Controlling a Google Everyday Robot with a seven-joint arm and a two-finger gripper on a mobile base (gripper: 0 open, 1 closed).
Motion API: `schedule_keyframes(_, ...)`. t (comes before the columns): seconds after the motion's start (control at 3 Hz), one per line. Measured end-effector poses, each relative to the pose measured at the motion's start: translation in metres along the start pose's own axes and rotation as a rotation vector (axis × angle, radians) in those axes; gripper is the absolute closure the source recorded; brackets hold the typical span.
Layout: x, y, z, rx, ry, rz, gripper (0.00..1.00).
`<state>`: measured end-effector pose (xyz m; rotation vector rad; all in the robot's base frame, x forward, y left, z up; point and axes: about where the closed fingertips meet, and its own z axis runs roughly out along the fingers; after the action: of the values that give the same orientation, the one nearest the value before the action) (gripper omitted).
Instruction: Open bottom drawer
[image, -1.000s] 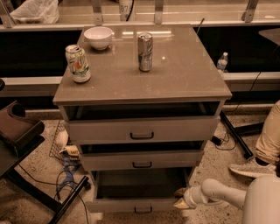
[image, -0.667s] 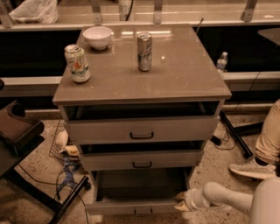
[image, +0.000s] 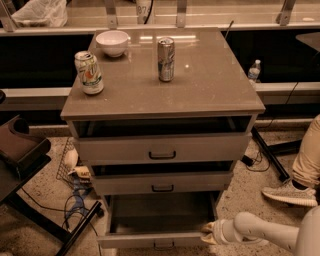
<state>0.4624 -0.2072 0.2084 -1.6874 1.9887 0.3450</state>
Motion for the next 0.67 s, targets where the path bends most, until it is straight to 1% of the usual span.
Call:
schedule_keyframes(0.33,-0.018,0.049,-0.042,-0.073,-0.028,-0.214,1.0)
schedule_keyframes(0.67,-0.021,0.075,-0.052,-0.113,-0.037,-0.304,1.0)
